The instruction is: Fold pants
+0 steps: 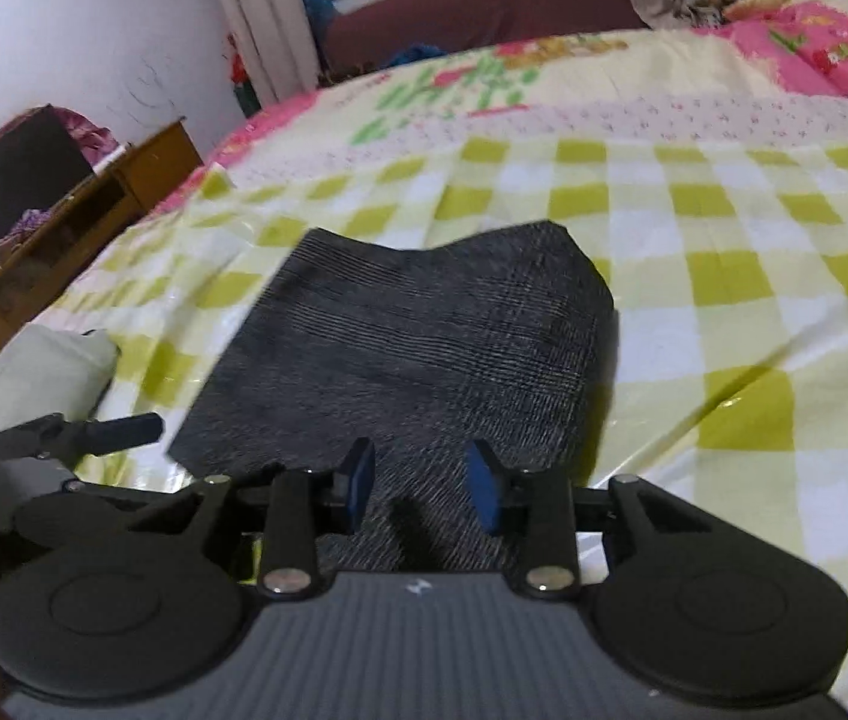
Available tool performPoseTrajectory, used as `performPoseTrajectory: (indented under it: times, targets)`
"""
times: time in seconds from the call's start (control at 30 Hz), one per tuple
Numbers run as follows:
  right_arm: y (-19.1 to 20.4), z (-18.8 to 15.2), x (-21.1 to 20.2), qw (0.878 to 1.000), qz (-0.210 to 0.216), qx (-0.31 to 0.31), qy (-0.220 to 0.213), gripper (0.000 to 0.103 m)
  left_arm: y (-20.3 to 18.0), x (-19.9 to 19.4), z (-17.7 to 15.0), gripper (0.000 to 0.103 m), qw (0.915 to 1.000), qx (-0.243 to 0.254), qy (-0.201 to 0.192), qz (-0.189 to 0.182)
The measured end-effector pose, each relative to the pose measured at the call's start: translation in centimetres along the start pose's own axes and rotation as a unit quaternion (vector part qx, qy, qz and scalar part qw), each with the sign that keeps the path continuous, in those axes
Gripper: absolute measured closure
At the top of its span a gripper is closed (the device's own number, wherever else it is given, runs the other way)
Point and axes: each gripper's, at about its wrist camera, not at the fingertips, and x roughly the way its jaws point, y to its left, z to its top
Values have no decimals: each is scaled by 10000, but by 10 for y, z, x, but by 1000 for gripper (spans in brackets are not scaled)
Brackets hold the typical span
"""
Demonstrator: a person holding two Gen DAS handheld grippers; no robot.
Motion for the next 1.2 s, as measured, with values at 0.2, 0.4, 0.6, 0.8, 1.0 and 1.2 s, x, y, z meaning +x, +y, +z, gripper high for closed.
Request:
performPoseTrajectory:
  times: [0.2,0.4,0.6,0.8,1.0,1.2]
  targets:
    - [6,-22,-18,10000,21,4,18,66,-12,-17,-11,0,9999,-53,-104,-78]
    - [4,-34,-22,9998,1,166,127,65,-17,-22,-18,0,9999,-51,-127,-24]
    - [8,-38,-26,9999,-12,113,97,65,-16,-26,-25,0,9997,-150,-174,-32]
    - [10,-46,-28,9999,-69,102,113,65,-19,-28,-32,0,9997,-156,-192,41]
    - [6,-54,-29,9998,-101,173,91,65,-22,-28,-39,0,9996,-198,-197,43]
    - [-1,-59,-27,9995,-95,304,90,65,-29,-26,-41,0,9998,-37,-188,115]
